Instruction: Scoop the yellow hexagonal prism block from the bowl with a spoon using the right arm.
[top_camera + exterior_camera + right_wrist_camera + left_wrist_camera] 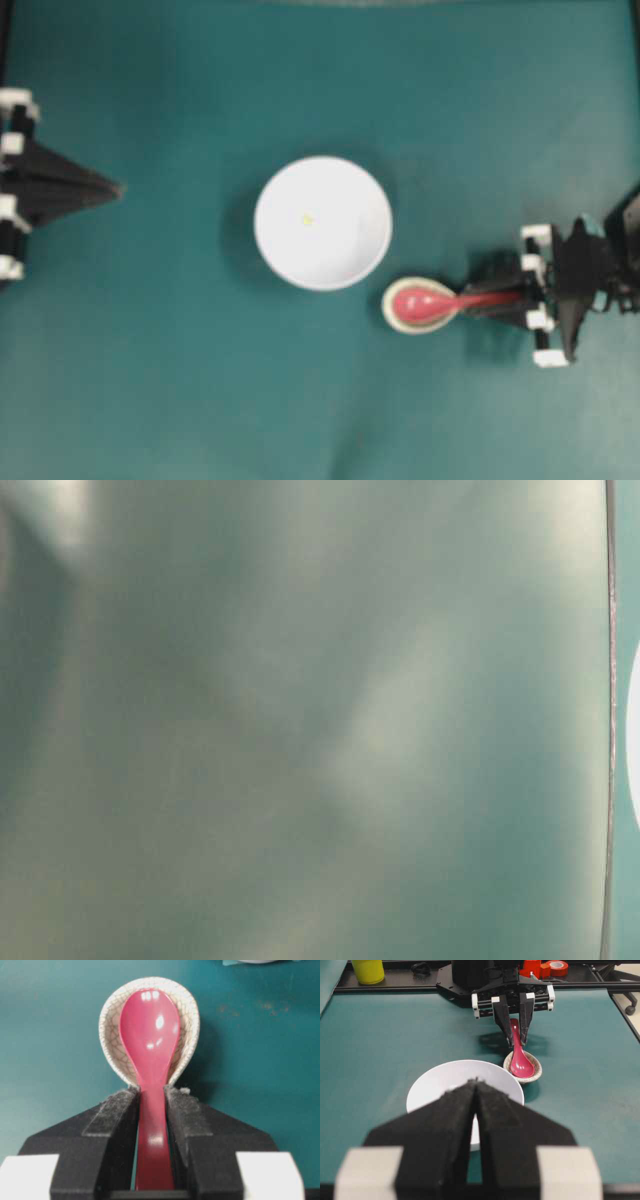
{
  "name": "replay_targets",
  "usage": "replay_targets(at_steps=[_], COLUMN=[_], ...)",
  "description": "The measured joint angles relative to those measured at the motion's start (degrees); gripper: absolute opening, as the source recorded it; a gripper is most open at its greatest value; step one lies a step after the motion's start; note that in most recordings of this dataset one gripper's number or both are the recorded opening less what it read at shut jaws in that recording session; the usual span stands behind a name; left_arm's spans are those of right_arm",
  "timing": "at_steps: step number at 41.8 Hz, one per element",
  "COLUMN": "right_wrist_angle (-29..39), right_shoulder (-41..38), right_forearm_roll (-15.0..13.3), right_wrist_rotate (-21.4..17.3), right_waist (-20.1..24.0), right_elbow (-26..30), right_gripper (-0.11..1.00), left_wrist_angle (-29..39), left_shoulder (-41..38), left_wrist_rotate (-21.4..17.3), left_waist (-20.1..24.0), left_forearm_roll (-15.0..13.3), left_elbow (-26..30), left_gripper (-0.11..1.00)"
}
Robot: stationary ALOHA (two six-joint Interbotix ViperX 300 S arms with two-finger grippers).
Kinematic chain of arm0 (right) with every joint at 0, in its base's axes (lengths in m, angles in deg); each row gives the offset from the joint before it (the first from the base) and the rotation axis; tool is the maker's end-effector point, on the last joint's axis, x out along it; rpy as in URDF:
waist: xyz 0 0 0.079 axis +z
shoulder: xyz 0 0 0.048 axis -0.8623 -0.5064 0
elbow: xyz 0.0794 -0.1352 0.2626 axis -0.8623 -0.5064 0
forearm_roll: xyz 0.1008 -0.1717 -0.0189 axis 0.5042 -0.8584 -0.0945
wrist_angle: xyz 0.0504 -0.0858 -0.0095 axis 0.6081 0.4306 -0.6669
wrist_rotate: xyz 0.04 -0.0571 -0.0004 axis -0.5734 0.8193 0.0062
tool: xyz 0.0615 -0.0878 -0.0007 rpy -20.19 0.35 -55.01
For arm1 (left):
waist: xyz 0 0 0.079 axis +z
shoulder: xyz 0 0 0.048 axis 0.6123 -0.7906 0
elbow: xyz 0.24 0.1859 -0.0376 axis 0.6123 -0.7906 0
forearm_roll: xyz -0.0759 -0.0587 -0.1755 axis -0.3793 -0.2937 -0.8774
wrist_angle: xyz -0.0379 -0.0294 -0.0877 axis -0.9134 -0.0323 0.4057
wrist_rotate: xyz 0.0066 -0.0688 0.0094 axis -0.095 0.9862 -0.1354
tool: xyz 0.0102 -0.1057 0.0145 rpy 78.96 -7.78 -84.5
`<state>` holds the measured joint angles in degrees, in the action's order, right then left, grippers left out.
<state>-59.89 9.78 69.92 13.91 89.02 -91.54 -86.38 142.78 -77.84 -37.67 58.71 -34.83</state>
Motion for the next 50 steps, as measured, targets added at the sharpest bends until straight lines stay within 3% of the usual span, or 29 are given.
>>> replay_targets(at_steps=[10,18,26,34,44,50], right_wrist_angle=[3.0,12.3,30.8,50.5,72.2,81.6], right_shoulder=[6.4,16.3,27.9,35.4,37.5,36.9], right_forearm_roll=[0.0,0.0,0.0,0.0,-1.3,-3.0], right_wrist_rotate=[0.7,4.9,11.0,14.2,15.1,15.1], right_waist=[-0.1,-2.8,-9.9,-17.7,-28.9,-33.7], right_elbow=[-0.3,0.5,5.3,12.5,21.7,26.3], right_gripper=[0.22,0.22,0.22,0.22,0.22,0.22], left_wrist_angle=[0.0,0.3,1.8,1.8,1.8,1.9], left_shoulder=[0.0,0.0,0.0,0.0,0.0,0.0], left_wrist_rotate=[0.3,0.4,0.4,0.2,0.0,0.0], left_waist=[0.0,0.0,0.0,0.0,0.0,0.0], left_forearm_roll=[0.0,0.0,0.0,0.0,-0.1,-0.1], left_elbow=[0.0,0.0,0.0,0.0,0.0,0.0], left_gripper=[0.01,0.01,0.01,0.01,0.01,0.01])
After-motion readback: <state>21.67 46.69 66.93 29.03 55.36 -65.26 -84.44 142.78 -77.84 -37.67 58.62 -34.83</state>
